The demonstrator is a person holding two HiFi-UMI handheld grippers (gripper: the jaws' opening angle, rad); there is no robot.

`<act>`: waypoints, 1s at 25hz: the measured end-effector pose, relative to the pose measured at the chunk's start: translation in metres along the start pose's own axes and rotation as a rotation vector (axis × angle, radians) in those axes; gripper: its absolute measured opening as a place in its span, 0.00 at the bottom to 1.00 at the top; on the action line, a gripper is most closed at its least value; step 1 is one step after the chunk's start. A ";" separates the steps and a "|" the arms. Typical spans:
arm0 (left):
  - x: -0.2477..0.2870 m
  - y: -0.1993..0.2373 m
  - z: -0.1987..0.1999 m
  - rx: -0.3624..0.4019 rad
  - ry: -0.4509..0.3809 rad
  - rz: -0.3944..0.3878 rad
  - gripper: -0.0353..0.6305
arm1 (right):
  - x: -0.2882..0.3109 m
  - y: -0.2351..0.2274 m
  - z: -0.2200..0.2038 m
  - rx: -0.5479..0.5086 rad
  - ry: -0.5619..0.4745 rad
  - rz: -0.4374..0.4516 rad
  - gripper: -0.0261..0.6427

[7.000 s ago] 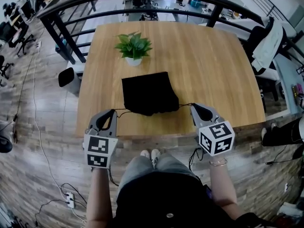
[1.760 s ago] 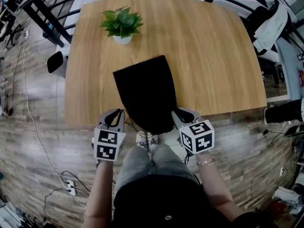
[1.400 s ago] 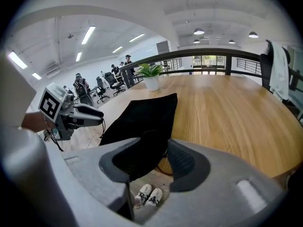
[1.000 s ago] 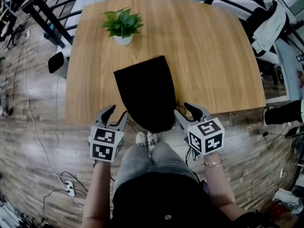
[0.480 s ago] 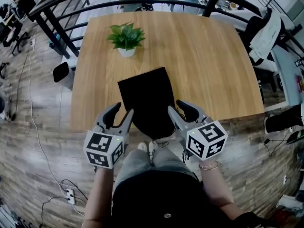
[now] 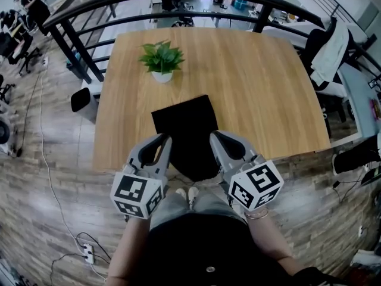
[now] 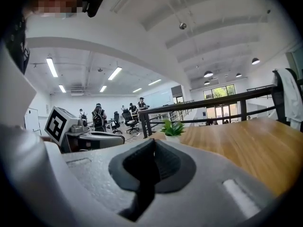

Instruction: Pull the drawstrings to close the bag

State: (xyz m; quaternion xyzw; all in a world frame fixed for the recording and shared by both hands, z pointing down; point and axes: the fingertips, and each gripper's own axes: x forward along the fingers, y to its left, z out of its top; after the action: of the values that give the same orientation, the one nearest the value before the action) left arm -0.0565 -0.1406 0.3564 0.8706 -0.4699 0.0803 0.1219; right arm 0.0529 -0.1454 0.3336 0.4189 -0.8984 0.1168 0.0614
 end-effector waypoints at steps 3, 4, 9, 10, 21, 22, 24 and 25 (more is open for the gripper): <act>0.000 -0.003 -0.001 -0.011 0.003 -0.003 0.11 | 0.001 0.009 0.004 -0.014 -0.006 0.019 0.04; 0.000 -0.004 -0.002 -0.019 0.007 -0.001 0.10 | 0.001 0.012 0.004 -0.022 -0.003 0.024 0.04; 0.001 -0.009 -0.013 -0.041 0.032 -0.006 0.08 | 0.004 0.023 -0.003 -0.037 0.025 0.047 0.04; 0.001 -0.010 -0.015 -0.044 0.034 -0.007 0.08 | 0.004 0.025 -0.005 -0.040 0.031 0.053 0.04; 0.002 -0.014 -0.023 -0.030 0.069 -0.008 0.08 | 0.005 0.029 -0.015 -0.050 0.076 0.068 0.04; 0.002 -0.014 -0.023 -0.027 0.074 -0.008 0.08 | 0.005 0.029 -0.016 -0.052 0.080 0.068 0.04; 0.003 -0.014 -0.026 -0.033 0.083 -0.013 0.08 | 0.005 0.028 -0.018 -0.052 0.087 0.069 0.04; 0.003 -0.015 -0.027 -0.041 0.085 -0.017 0.08 | 0.005 0.028 -0.020 -0.050 0.091 0.072 0.04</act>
State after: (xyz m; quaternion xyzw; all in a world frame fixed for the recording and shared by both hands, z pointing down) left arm -0.0431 -0.1278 0.3812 0.8678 -0.4582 0.1067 0.1602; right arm 0.0283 -0.1267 0.3492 0.3792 -0.9117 0.1154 0.1082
